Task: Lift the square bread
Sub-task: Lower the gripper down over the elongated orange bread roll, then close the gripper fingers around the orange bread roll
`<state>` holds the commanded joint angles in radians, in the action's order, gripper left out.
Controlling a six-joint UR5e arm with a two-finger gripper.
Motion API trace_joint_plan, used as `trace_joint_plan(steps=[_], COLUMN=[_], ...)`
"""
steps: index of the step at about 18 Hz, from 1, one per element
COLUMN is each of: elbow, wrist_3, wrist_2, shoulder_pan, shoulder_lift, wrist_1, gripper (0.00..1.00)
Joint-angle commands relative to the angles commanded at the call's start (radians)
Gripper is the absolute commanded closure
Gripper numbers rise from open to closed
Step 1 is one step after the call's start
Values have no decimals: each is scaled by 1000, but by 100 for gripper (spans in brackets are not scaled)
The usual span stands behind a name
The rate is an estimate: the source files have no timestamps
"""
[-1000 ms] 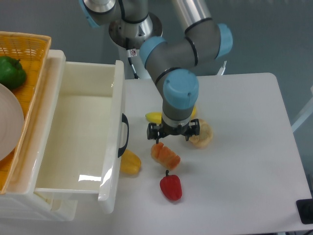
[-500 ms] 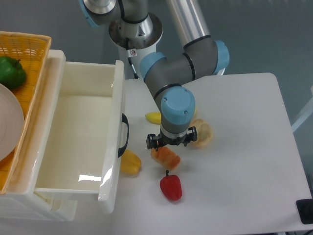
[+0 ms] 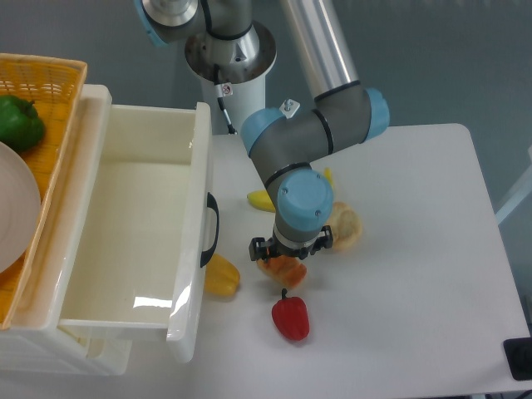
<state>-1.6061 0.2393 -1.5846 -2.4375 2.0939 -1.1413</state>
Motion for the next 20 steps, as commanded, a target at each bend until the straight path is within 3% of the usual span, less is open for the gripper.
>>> trace_joint_plan(steps=[7, 20], elbow=[6, 0], wrist_3=[-123, -140], wrist_2=[-5, -2], shoulder_pan=[-2, 14], shoulder_lift=[14, 34], wrist_1=[6, 8], gripper=[0, 0])
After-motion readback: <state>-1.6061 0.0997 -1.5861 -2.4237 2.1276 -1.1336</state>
